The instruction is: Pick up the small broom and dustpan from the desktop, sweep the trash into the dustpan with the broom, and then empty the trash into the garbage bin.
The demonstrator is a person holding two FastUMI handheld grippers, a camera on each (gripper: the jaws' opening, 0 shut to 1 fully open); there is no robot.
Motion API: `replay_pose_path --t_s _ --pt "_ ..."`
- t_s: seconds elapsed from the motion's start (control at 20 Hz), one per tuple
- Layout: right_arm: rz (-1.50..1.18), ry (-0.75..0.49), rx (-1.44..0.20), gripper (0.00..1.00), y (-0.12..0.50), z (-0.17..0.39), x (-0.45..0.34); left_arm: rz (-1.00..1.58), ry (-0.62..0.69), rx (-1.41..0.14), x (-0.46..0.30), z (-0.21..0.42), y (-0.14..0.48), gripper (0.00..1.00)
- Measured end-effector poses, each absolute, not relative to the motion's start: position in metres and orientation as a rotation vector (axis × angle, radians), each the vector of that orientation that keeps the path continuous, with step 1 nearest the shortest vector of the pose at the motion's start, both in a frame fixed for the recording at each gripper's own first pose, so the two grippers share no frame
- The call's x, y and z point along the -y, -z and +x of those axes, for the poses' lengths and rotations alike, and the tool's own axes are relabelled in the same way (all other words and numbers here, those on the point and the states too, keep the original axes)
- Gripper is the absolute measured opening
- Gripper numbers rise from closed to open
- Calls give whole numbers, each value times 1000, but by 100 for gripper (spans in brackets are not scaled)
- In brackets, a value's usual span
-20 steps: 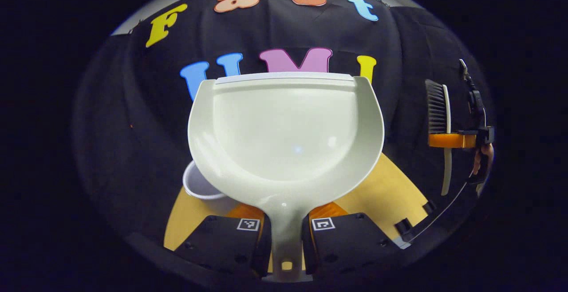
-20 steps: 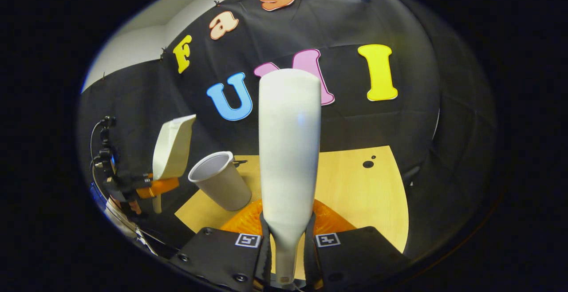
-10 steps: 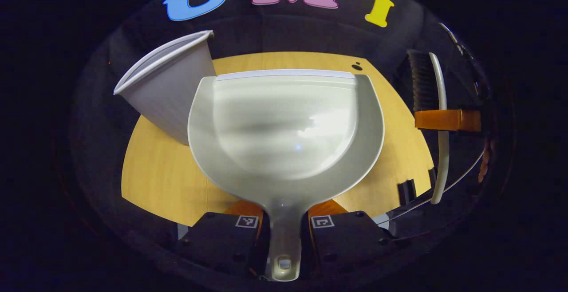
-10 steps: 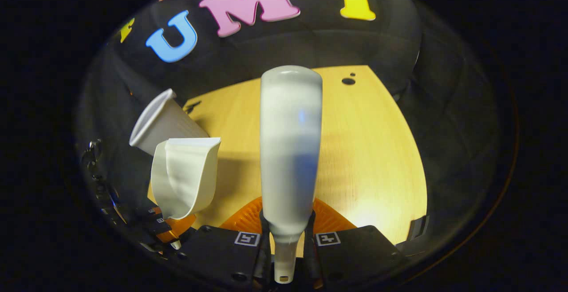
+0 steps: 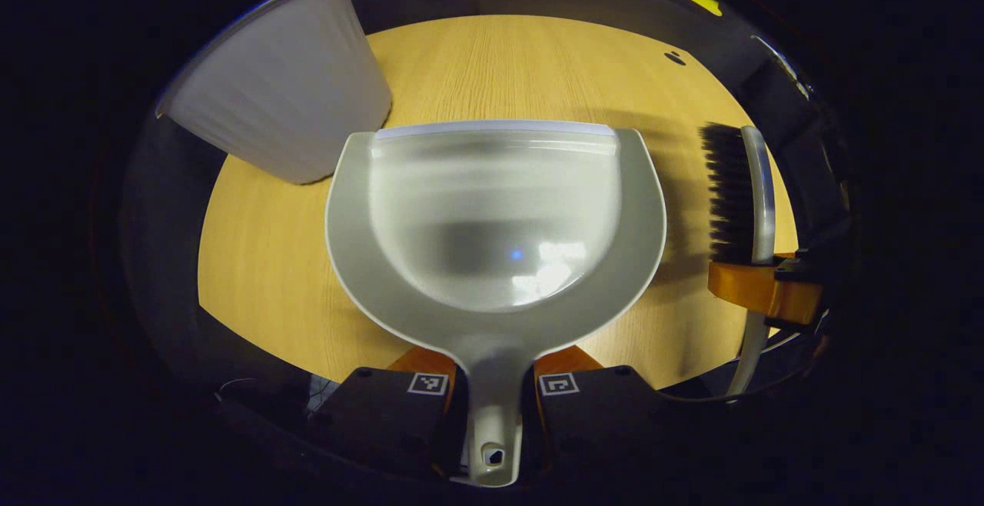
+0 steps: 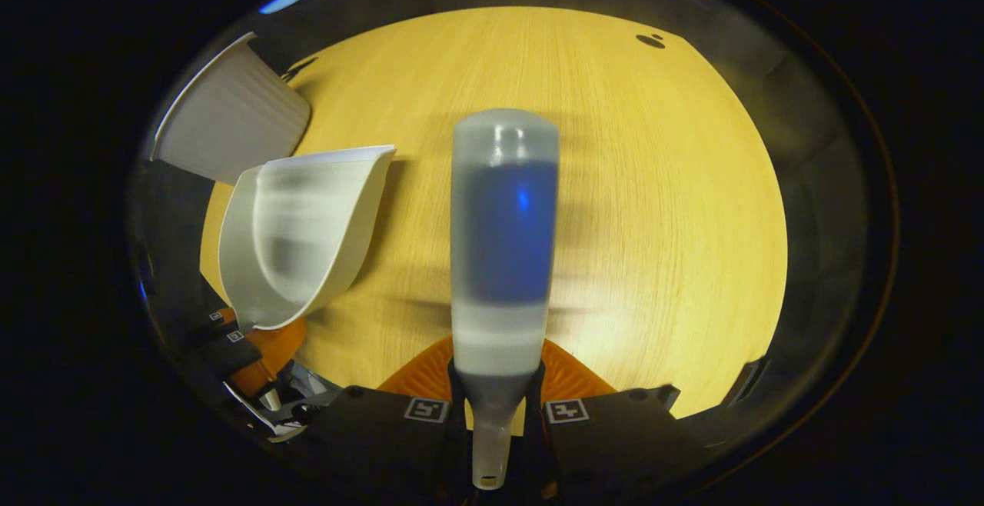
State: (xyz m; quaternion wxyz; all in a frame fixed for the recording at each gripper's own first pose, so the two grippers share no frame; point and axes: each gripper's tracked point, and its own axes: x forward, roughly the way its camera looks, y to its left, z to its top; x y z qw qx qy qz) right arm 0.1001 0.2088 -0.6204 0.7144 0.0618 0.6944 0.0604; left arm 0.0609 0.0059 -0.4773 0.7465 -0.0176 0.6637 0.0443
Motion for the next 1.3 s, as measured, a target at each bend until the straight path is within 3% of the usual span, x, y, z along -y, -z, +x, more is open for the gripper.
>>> replay_pose_path --t_s 0.4,0.45,0.5,0.55,0.8,0.85,0.95,1.0,1.3 --pt "124 -82 -1643 34 644 102 -216 -84 -102 -1538 -3 63 469 27" --pt "121 -79 -1645 31 643 102 -217 -74 -97 -1551 -3 62 469 27" --pt "120 -78 -1657 36 643 101 -218 -63 -94 -1564 -2 60 469 27" --pt "122 -72 -1658 34 644 101 -218 -58 -92 -1573 -2 59 470 28" --pt "128 -70 -1690 46 645 97 -221 -34 -81 -1605 -5 55 469 30" --pt "133 -76 -1694 63 642 95 -224 0 -89 -1611 -11 53 468 31" --pt "109 -69 -1679 95 643 94 -221 53 -108 -1593 -24 57 468 67" --pt "107 -71 -1674 100 639 93 -222 40 -118 -1579 -21 59 464 88" --pt "121 -87 -1626 99 619 96 -221 -60 -77 -1552 0 49 454 88"
